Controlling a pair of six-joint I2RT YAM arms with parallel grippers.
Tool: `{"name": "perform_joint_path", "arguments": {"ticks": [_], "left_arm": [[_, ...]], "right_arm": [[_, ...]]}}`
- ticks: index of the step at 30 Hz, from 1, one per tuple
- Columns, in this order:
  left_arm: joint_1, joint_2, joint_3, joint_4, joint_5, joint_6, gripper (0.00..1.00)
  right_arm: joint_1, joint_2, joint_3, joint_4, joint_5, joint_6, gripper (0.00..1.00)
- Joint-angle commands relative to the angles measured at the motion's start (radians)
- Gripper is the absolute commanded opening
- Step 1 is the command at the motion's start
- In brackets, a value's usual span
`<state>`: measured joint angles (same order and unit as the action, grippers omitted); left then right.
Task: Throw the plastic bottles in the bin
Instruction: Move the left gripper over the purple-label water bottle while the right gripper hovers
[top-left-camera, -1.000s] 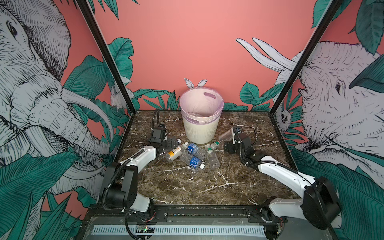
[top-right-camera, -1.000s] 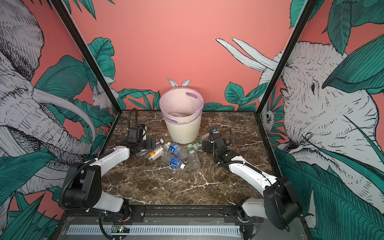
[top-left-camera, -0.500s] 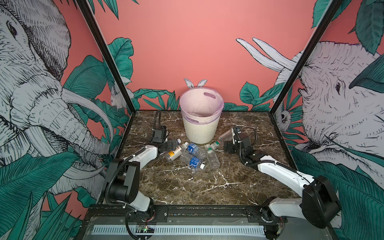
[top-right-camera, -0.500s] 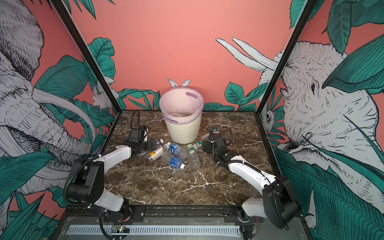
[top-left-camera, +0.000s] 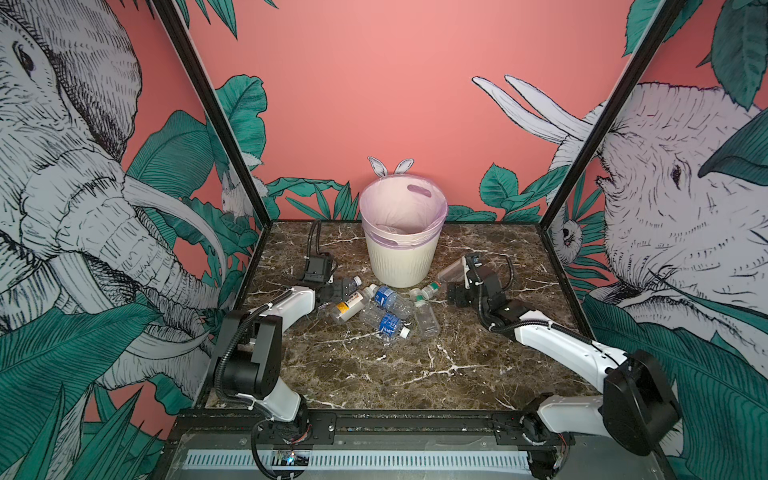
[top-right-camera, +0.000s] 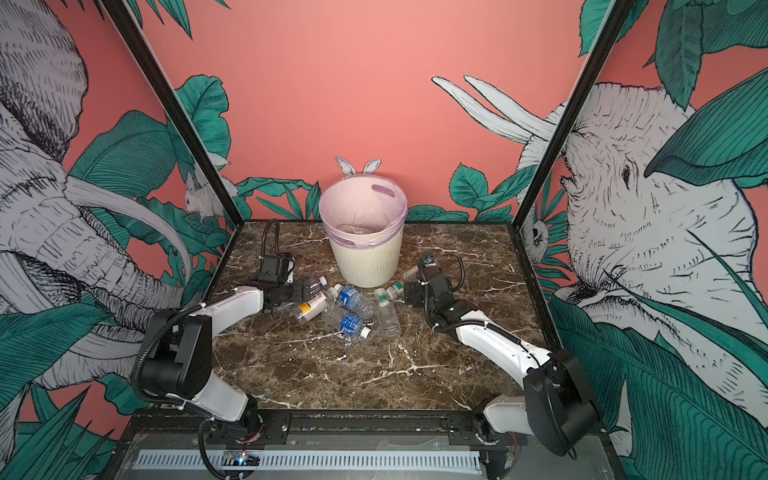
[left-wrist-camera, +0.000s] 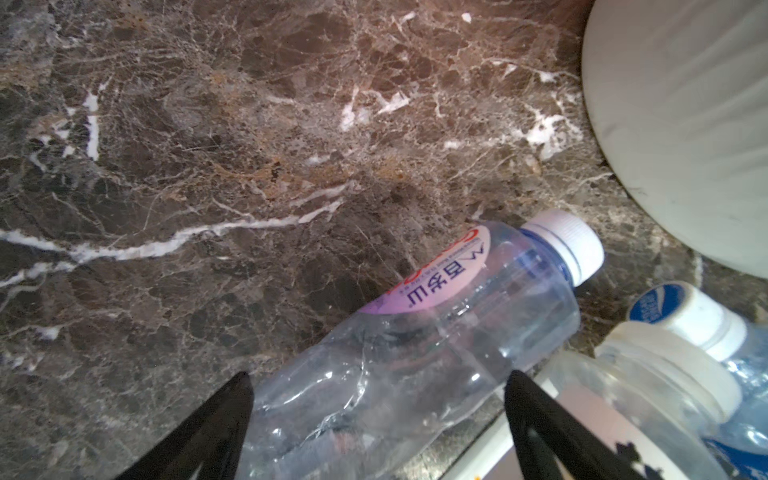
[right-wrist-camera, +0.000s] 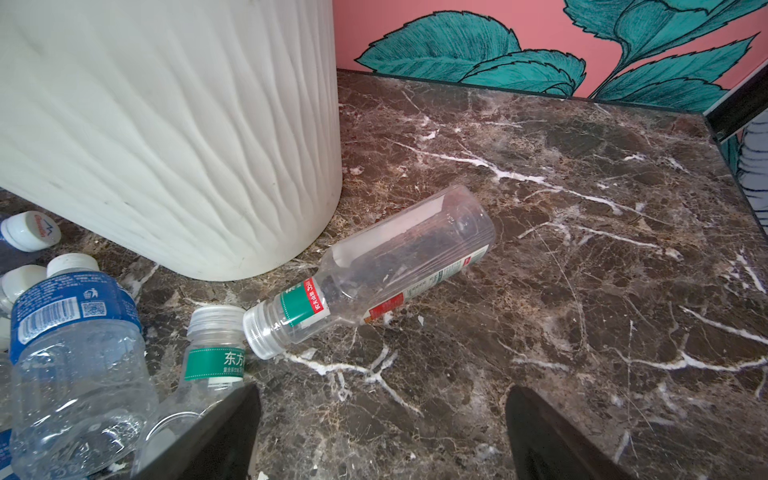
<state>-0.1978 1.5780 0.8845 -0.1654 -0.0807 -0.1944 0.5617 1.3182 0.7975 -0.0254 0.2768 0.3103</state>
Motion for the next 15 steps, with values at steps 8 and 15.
{"name": "perform_joint_path", "arguments": {"ticks": [8,15], "left_arm": [[0.031,0.019,0.028,-0.028,0.015,-0.031,0.90],[0.035,0.039,0.043,-0.038,0.027,-0.034,0.86]], "right_arm": [[-0.005,0.014,0.011,0.029,-0.010,0.010,0.94],[-0.005,0.019,0.013,0.027,-0.012,0.010,0.94]]}}
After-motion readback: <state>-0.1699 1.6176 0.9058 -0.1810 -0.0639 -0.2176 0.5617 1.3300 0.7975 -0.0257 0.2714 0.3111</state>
